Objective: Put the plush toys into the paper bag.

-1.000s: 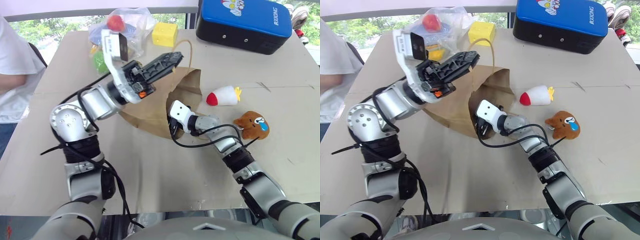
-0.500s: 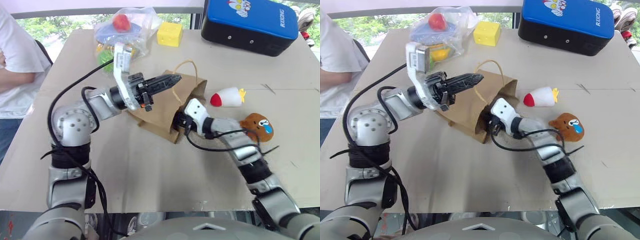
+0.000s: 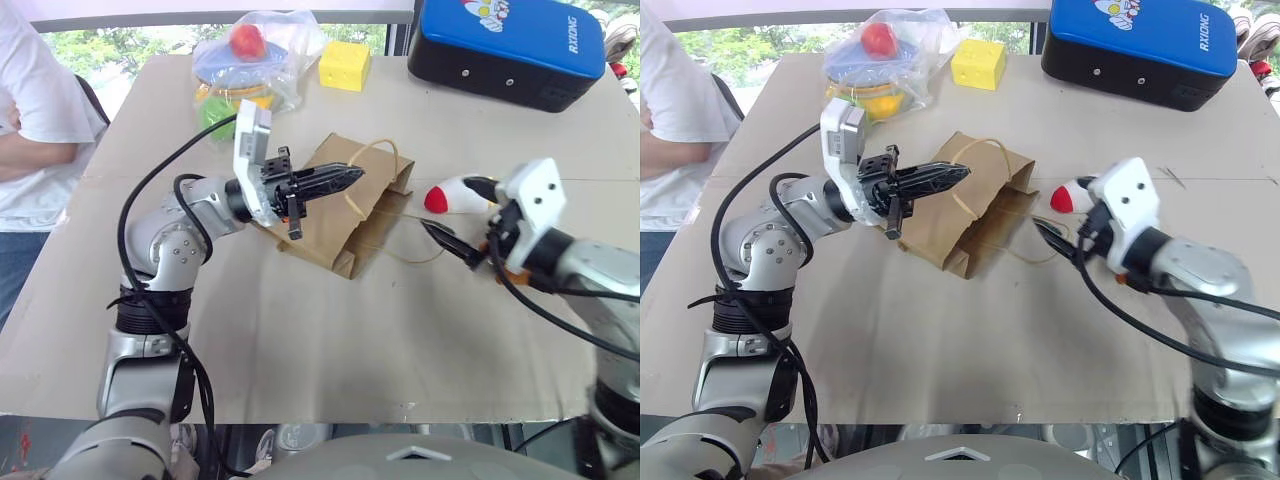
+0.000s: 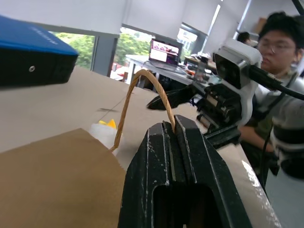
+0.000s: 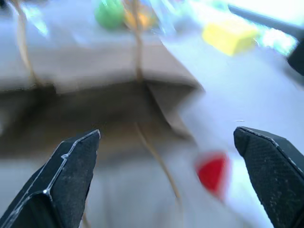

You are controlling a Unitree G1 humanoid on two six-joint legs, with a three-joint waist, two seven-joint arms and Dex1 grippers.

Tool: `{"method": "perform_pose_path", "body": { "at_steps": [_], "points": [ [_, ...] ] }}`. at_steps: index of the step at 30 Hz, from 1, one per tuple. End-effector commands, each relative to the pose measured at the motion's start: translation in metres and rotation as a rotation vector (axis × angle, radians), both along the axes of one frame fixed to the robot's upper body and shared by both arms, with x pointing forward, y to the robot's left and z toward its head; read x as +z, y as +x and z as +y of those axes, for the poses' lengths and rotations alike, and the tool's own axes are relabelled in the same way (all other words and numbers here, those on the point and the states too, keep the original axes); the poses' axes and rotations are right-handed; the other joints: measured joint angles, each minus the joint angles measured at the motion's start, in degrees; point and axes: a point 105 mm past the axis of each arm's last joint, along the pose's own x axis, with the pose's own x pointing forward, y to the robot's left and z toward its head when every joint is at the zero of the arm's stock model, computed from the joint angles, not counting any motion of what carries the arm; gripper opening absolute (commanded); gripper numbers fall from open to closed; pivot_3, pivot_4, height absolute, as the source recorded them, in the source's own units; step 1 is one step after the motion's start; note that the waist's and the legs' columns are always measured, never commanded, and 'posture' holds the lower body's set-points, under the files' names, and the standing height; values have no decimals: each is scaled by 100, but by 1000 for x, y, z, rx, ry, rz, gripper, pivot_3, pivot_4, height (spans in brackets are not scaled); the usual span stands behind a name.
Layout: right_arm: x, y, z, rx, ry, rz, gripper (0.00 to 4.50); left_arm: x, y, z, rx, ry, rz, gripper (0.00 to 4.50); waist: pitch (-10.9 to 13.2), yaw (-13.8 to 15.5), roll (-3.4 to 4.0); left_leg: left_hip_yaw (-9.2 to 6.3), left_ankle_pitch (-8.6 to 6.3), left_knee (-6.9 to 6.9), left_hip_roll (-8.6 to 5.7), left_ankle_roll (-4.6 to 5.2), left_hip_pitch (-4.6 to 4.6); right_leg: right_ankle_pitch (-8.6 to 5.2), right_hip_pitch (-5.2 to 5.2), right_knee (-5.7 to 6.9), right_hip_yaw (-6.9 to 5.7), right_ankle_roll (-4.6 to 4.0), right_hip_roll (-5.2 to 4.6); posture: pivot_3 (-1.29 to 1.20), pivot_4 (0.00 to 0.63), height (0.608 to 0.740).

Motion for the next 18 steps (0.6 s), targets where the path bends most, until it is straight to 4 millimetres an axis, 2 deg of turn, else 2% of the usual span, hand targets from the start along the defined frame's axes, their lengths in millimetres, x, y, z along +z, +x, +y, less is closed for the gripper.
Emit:
{"method": "perform_pose_path", "body": {
  "at_steps": [1, 4, 7, 10, 11, 12, 15, 17, 18],
  "points": [
    [-12, -9, -34, -143, -118, 85, 4471, 11, -3, 0, -22, 12, -70, 0, 0, -5, -1, -1, -1, 0, 0, 2, 2, 0, 3, -2, -2, 0, 1, 0, 150, 740],
    [-50, -3, -66, -287, -137, 244, 4471, 10, -2, -7, -17, 6, -82, 0, 1, -44, -5, 1, -1, 0, 4, 3, 7, -1, 9, -3, 0, 1, 4, 0, 150, 740],
    [-78, 5, -82, -349, -163, 320, 4471, 10, -5, -12, -28, -7, -79, 0, 2, -52, -6, 9, -2, 2, 8, 4, 14, 0, 14, -2, 7, 1, 6, 0, 150, 740],
    [-88, 10, -85, -340, -164, 326, 3793, 13, -10, -13, -43, -18, -68, 0, 2, -48, -7, 13, -1, 3, 11, 4, 15, 0, 13, -2, 10, 2, 8, 0, 150, 740],
    [-88, 11, -85, -338, -155, 319, 3188, 14, -10, -12, -40, -25, -61, 0, 2, -47, -9, 11, -1, 3, 13, 3, 17, 0, 15, -2, 9, 2, 10, 0, 150, 740],
    [-87, 10, -85, -326, -161, 317, 2905, 15, -10, -10, -38, -30, -56, 0, 2, -43, -9, 7, -1, 4, 14, 3, 17, 0, 17, -2, 6, 2, 11, 0, 150, 740],
    [-81, 11, -82, -283, -165, 262, 1425, 15, -14, -8, -62, -45, -32, 0, 2, -36, -10, 8, -1, 7, 14, 3, 17, 0, 18, -2, 7, 3, 10, 0, 150, 740],
    [-73, 9, -80, -271, -138, 232, 455, 17, -16, -6, -69, -61, -24, 0, 3, -40, -11, 8, -1, 7, 14, 3, 17, 0, 18, -2, 7, 4, 11, 0, 150, 740],
    [-64, 8, -77, -254, -127, 194, 126, 18, -17, -5, -68, -70, -19, 0, 4, -39, -11, 8, -1, 7, 14, 3, 16, 0, 18, -2, 7, 4, 11, 0, 150, 740]
  ]
}}
